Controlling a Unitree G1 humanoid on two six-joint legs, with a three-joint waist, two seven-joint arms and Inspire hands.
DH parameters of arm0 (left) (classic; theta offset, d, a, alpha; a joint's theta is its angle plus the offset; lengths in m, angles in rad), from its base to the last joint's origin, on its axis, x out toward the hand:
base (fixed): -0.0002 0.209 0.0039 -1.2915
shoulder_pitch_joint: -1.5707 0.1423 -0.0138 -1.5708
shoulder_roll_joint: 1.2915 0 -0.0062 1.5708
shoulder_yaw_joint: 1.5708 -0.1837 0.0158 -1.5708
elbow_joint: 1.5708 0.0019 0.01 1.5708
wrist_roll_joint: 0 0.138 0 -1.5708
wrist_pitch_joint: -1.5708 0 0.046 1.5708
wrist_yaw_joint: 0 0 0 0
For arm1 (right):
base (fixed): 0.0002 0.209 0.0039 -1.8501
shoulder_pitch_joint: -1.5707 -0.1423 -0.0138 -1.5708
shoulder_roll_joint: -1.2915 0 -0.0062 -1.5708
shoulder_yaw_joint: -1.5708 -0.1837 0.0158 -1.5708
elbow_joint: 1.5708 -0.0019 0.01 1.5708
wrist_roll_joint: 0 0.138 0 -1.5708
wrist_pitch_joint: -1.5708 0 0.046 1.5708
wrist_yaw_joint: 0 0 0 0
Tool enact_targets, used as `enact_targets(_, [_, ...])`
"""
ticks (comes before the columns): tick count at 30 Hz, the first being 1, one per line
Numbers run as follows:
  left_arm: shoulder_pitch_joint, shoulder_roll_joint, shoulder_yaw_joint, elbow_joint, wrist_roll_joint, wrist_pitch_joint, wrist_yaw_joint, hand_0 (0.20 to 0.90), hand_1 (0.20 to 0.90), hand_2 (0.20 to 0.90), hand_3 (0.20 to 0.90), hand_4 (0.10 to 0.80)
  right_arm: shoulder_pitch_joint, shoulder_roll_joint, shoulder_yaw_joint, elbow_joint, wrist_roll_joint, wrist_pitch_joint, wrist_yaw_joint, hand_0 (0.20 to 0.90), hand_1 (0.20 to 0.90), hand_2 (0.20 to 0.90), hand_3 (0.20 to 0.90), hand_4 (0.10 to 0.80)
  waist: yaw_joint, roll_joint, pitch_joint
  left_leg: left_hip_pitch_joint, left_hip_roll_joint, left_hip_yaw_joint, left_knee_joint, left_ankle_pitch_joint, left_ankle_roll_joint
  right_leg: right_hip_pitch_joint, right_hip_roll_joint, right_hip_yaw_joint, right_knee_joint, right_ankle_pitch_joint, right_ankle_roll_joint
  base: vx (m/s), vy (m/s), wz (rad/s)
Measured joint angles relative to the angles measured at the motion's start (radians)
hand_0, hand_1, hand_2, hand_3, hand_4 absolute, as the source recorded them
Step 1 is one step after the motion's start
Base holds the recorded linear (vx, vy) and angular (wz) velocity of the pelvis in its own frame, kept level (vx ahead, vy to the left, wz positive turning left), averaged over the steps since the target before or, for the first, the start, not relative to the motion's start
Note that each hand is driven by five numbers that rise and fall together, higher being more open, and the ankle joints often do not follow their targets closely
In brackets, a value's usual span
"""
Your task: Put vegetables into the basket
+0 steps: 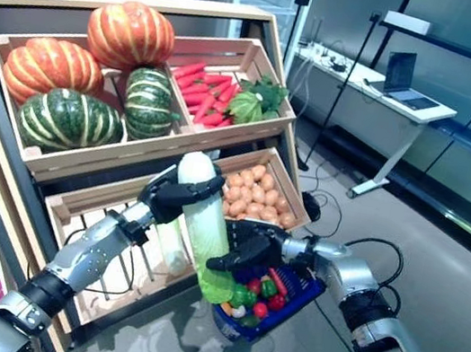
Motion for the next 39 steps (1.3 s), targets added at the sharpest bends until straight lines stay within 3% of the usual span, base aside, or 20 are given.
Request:
enact_targets(3, [0.003,0.0,-0.001,0.0,-0.002,0.006,0.009,0.3,0.3,0.3,0.3,0.4,-0.002,0.03,-0.001,0.019,0.004,0.0,-0.03,0.9,0.9,0.9,0.9,0.8,0.002,0.0,0.0,0.0,0.0,-0.001,0.0,0.0,0.0,0.0,0.0,-0.001,0.0,0.0,0.0,0.01,0.0,0.0])
enact_targets(4, [0.005,0.0,-0.007,0.0,-0.018,0.008,0.01,0.3,0.3,0.3,0.3,0.4,-0.004,0.044,-0.001,0.029,0.014,0.0,-0.045,0.568,0.568,0.568,0.568,0.579,0.002,0.0,0.0,0.0,0.0,0.0,0.0,0.0,0.0,0.0,0.0,-0.001,0.0,0.0,0.0,0.0,0.0,0.0])
enact_targets(5, [0.005,-0.001,-0.022,0.0,-0.038,0.009,0.01,0.3,0.3,0.3,0.3,0.4,-0.004,0.062,-0.001,0.036,0.047,0.002,-0.07,0.347,0.347,0.347,0.347,0.431,0.002,0.0,0.0,0.0,0.0,-0.001,0.0,0.0,0.0,0.0,0.0,-0.001,0.0,0.0,0.0,0.0,0.0,0.0])
enact_targets(6, [0.004,-0.003,-0.032,0.0,-0.04,0.009,0.01,0.3,0.3,0.3,0.3,0.4,-0.006,0.079,-0.001,0.041,0.072,0.008,-0.096,0.3,0.3,0.3,0.3,0.4,0.003,0.0,0.0,0.0,0.0,-0.001,0.0,0.0,0.0,0.001,0.0,-0.001,0.0,0.0,0.0,0.0,0.0,0.0])
enact_targets(26, [0.006,0.005,-0.026,0.003,-0.108,0.042,0.039,0.3,0.3,0.3,0.3,0.4,-0.007,0.121,0.009,0.065,0.103,0.019,-0.166,0.3,0.3,0.3,0.3,0.4,-0.001,0.0,0.0,0.001,0.0,0.0,0.0,0.0,0.0,0.0,-0.001,0.0,0.0,0.0,0.0,0.0,0.0,0.0])
enact_targets(27, [0.006,0.008,-0.023,0.003,-0.106,0.042,0.039,0.352,0.352,0.352,0.352,0.435,-0.007,0.121,0.008,0.065,0.103,0.019,-0.169,0.3,0.3,0.3,0.3,0.4,-0.004,0.0,0.0,0.001,0.0,0.001,0.0,0.0,0.0,0.0,0.0,0.001,0.0,0.0,0.0,0.0,0.0,0.0])
enact_targets(28, [0.006,0.01,-0.024,0.003,-0.105,0.042,0.039,0.479,0.479,0.479,0.479,0.519,-0.007,0.122,0.008,0.064,0.101,0.019,-0.171,0.3,0.3,0.3,0.3,0.4,-0.006,-0.001,0.0,0.002,0.0,0.003,0.0,0.0,0.0,-0.001,0.0,0.002,0.0,0.0,0.0,0.0,0.0,0.0])
enact_targets(29, [0.006,0.01,-0.024,0.003,-0.105,0.042,0.04,0.9,0.9,0.9,0.9,0.8,-0.007,0.123,0.008,0.064,0.101,0.019,-0.173,0.3,0.3,0.3,0.3,0.4,-0.006,-0.001,0.0,0.002,0.0,0.003,0.0,0.0,0.0,-0.001,0.0,0.003,0.0,0.0,0.0,-0.006,-0.014,-0.04])
enact_targets(34, [0.006,0.022,-0.027,0.002,-0.099,0.042,0.045,0.9,0.9,0.9,0.9,0.8,-0.006,0.118,-0.002,0.063,0.059,0.006,-0.18,0.3,0.3,0.3,0.3,0.4,-0.01,-0.002,0.001,0.0,0.001,0.016,0.0,0.0,0.0,-0.012,0.001,0.015,0.0,0.003,0.001,0.001,-0.02,-0.07])
enact_targets(39, [0.006,0.038,-0.038,0.001,0.013,0.042,0.1,0.9,0.9,0.9,0.9,0.8,-0.006,0.103,-0.014,0.067,-0.049,-0.022,-0.245,0.3,0.3,0.3,0.3,0.4,-0.036,-0.016,0.01,-0.005,0.001,0.032,0.0,0.0,0.0,-0.026,0.002,0.033,0.0,0.009,0.0,-0.003,-0.031,-0.1])
